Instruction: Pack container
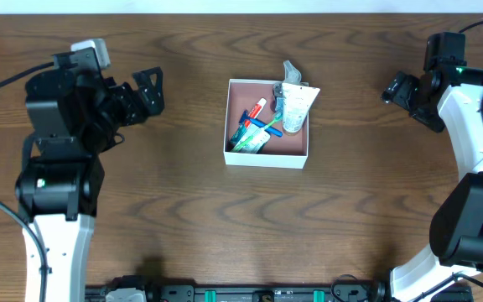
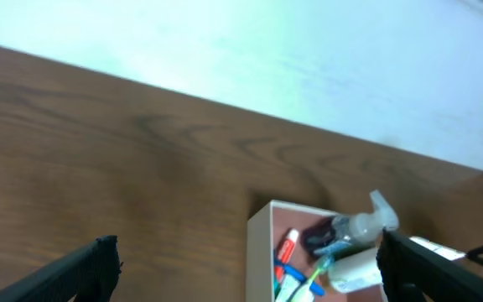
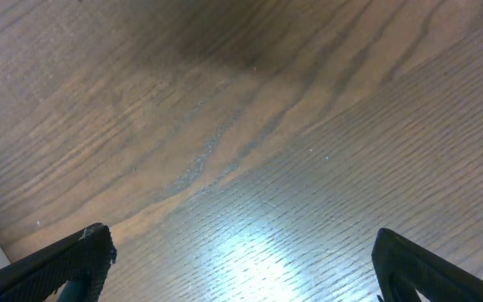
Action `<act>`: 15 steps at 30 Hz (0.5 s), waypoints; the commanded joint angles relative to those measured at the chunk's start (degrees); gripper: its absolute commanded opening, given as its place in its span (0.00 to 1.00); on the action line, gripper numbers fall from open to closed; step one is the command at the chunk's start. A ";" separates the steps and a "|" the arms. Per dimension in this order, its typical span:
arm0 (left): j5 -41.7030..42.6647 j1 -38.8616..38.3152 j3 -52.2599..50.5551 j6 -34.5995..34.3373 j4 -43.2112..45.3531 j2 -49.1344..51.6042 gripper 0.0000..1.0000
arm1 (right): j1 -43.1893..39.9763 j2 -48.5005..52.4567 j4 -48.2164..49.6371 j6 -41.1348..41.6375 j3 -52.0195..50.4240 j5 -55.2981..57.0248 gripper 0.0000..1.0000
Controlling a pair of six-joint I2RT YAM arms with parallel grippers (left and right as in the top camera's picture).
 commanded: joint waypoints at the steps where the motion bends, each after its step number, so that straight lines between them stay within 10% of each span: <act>1: -4.31 0.31 1.01 1.66 -3.43 -0.70 0.98 | -0.13 0.13 -0.02 0.83 0.48 0.39 0.99; 15: -14.84 4.96 0.94 5.09 -17.03 -13.44 0.98 | -0.13 0.13 -0.02 0.81 0.48 0.39 0.99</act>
